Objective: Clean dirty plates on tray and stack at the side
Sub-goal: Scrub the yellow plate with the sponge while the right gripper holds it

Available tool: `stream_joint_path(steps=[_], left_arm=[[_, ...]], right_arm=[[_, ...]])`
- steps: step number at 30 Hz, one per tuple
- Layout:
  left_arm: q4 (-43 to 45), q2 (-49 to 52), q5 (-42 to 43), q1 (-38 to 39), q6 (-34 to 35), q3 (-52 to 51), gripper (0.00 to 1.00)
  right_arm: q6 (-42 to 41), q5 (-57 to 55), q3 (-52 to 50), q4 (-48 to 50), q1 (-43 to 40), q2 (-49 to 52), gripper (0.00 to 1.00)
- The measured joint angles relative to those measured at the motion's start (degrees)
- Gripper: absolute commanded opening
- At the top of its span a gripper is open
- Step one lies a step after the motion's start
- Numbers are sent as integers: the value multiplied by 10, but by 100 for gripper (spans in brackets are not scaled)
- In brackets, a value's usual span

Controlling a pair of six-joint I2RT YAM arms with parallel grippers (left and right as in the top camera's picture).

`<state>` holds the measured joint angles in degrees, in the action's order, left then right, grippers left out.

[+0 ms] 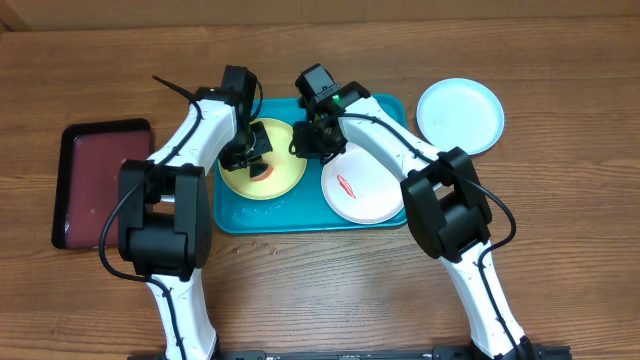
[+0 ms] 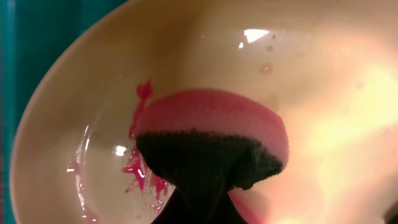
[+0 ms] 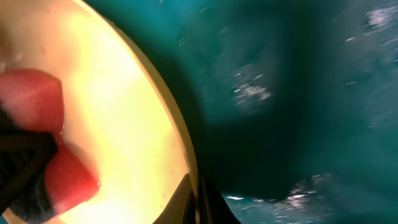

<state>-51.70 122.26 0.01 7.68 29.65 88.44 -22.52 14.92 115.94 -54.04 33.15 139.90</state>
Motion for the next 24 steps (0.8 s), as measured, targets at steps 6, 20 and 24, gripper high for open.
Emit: stream_joint_path(steps=[6, 20, 24], left_arm=[[-19, 0, -31, -16, -2, 7, 4], [-19, 15, -20, -33, -17, 38, 4], [27, 16, 54, -35, -17, 37, 4]], right_arm=[[-2, 2, 0, -1, 5, 0, 4], [-4, 1, 0, -3, 4, 0, 4], [-4, 1, 0, -2, 3, 0, 4]])
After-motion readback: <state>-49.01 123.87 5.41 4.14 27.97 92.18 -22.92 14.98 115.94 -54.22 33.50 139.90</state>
